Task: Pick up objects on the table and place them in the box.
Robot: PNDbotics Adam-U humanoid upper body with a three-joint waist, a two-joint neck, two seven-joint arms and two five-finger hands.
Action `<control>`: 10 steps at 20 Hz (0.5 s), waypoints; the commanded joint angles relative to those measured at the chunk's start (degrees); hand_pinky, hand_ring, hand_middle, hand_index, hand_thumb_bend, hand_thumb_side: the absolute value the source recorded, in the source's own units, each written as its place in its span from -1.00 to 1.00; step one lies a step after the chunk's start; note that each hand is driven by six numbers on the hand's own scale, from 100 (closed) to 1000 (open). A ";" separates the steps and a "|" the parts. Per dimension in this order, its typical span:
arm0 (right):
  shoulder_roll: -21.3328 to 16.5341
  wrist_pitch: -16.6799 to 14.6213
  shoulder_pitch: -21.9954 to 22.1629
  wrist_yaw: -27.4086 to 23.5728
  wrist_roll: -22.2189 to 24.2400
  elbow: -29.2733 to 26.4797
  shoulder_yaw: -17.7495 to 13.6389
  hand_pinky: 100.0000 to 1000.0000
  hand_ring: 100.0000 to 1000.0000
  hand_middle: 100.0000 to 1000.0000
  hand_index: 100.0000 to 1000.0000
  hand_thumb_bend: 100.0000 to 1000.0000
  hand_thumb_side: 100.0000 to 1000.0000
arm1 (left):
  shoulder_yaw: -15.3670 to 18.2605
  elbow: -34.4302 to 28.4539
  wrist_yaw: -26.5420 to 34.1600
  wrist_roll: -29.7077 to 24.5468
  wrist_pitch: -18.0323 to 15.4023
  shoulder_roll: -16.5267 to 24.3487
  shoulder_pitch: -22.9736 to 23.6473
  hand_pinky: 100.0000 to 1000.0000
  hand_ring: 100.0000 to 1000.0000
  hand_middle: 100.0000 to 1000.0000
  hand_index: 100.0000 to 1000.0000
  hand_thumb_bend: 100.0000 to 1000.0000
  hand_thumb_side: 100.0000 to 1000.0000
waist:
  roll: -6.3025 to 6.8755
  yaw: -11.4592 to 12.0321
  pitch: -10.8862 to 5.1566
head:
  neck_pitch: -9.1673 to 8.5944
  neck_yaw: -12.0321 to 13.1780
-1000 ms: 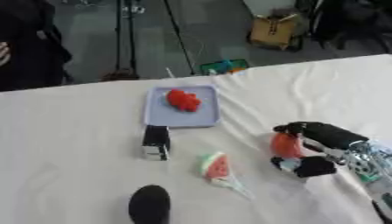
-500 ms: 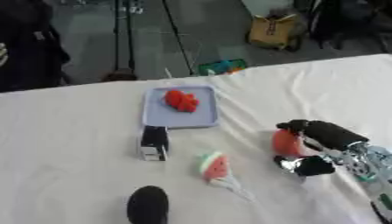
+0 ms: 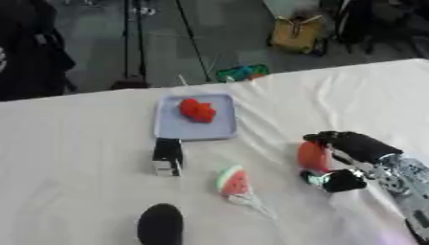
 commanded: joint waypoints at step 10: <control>-1.30 1.02 -0.83 -0.33 -1.62 -0.44 -0.48 0.74 0.66 0.44 0.95 -1.00 0.18 | -0.07 -0.81 0.16 -0.55 0.08 0.29 -0.26 0.26 0.22 0.42 0.25 -1.00 0.68 | -0.17 -0.21 -0.79 | -1.08 -0.21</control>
